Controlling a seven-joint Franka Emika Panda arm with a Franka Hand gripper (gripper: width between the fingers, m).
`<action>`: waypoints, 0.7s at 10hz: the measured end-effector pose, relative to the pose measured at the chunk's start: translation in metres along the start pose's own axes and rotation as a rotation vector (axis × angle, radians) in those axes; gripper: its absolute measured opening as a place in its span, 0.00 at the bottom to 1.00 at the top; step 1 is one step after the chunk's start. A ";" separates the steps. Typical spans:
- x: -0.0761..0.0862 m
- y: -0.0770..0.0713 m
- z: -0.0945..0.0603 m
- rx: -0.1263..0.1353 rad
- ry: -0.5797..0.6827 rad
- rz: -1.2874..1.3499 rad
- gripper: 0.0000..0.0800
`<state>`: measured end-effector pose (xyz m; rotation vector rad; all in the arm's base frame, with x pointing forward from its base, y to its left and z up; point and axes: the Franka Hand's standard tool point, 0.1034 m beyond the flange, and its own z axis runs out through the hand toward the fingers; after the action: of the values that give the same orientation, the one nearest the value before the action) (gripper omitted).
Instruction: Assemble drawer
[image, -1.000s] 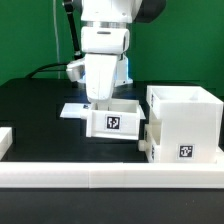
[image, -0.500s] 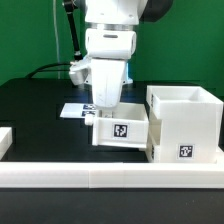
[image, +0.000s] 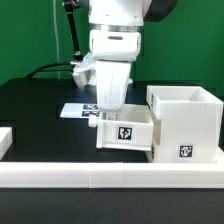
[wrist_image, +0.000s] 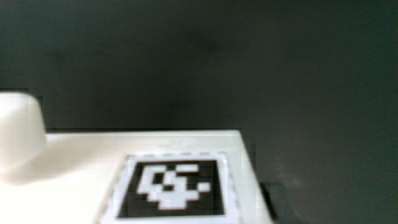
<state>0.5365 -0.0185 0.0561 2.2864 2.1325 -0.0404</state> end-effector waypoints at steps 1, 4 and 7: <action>-0.001 -0.002 -0.001 -0.002 0.000 -0.007 0.05; 0.000 -0.004 -0.001 0.000 0.000 -0.008 0.05; 0.001 -0.003 0.000 -0.016 0.005 -0.007 0.05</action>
Offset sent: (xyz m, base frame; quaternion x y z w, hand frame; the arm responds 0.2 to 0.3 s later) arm -0.0077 0.0011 0.0064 -0.0076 -0.0023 -0.0244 0.9997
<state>0.5338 -0.0170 0.0559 2.2726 2.1356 -0.0173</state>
